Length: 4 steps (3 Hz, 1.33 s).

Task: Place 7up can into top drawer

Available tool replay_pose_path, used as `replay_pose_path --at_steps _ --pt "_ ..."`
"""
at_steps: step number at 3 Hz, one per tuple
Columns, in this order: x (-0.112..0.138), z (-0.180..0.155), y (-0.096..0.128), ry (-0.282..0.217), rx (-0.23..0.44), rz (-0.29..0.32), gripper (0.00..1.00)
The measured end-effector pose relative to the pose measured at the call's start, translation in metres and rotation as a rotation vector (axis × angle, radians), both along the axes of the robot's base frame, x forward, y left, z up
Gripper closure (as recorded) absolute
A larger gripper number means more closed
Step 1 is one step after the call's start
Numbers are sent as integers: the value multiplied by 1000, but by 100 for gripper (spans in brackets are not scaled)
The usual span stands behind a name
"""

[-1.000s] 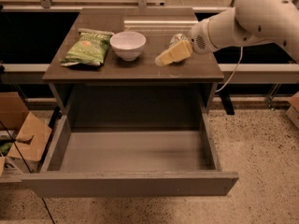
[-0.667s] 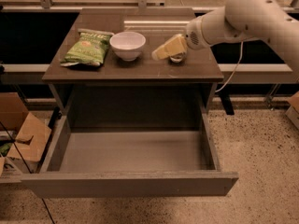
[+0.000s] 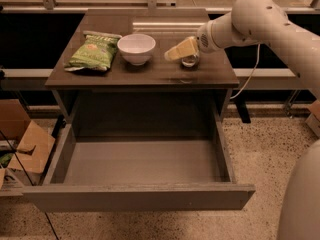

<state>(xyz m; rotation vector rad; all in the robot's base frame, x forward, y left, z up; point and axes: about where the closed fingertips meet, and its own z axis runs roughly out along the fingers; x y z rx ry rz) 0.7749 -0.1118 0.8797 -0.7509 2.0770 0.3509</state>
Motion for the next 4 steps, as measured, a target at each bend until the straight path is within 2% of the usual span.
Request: replay_pose_path --at_steps 1,2,3,4 --pt "13 -19 -9 47 -15 -45 0" --pt "18 -33 -21 93 -25 -82 16" --pt "17 -40 -29 119 -39 -105 47" --pt "15 -40 -31 123 -47 -111 70"
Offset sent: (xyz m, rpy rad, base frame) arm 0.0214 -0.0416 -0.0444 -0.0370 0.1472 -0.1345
